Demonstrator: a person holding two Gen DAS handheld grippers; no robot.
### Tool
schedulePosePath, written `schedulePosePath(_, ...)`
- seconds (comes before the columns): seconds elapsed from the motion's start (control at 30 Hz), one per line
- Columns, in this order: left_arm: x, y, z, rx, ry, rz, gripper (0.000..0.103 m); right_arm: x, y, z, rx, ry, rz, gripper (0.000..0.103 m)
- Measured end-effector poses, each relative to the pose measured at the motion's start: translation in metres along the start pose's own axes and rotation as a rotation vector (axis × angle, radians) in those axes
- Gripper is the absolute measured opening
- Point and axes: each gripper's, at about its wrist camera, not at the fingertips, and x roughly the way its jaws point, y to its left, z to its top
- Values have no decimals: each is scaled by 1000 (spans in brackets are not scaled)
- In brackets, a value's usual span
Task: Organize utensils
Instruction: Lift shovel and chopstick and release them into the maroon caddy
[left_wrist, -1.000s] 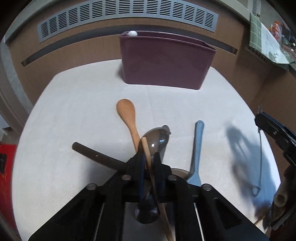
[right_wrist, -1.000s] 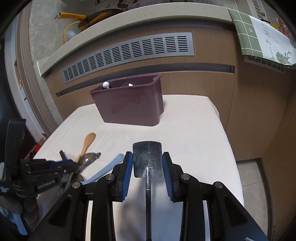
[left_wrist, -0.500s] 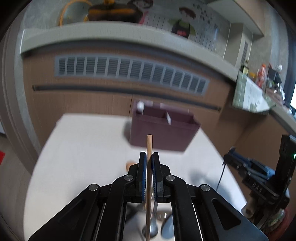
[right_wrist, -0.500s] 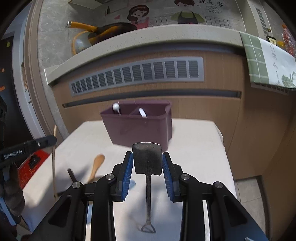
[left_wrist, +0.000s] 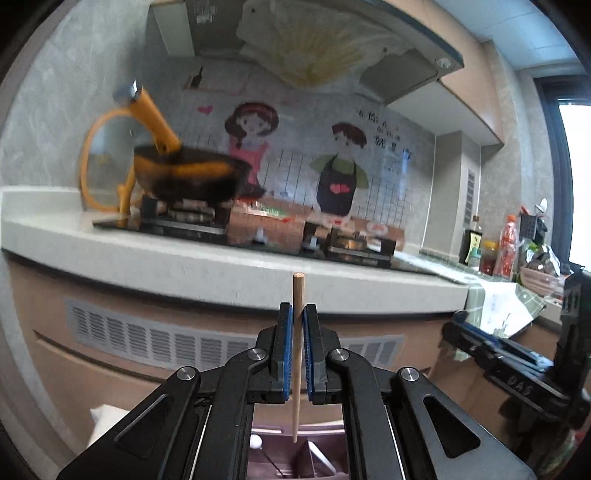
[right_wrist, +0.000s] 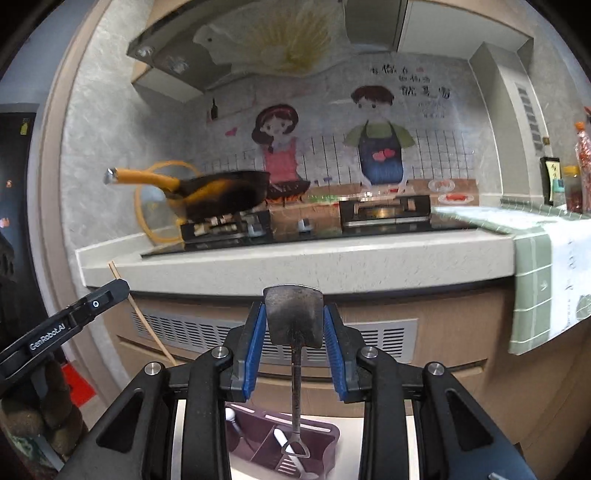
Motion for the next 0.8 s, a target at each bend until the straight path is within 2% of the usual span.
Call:
schedulePosePath(0.2,42,10,-29,-22,94,10,6,56,-8,-41,33,116,-1,29)
schedulePosePath(0.37,67,18,-51,-55,180,7,6,79,-16,-70,45,176,-10,29)
schedulePosePath(0.43,74,23,-61,-90,232,-16,8,82,-20,-77,52,208,30,30)
schedulePosePath(0.5,78,29,-69,-121,269,-52,11,83,-24,-83,64,242,52,30)
schedulePosePath(0.6,70,29,-78,-113,282,-66,31,73,-32,-85,79,261,64,33)
schedulePosePath(0.73,41,29,-92,-79,298,-42,33,40,-30,-82,20,250,81,33)
schedulePosePath(0.8,22,30,-104,-78,335,-27,33,17,-24,-85,-25,265,102,33)
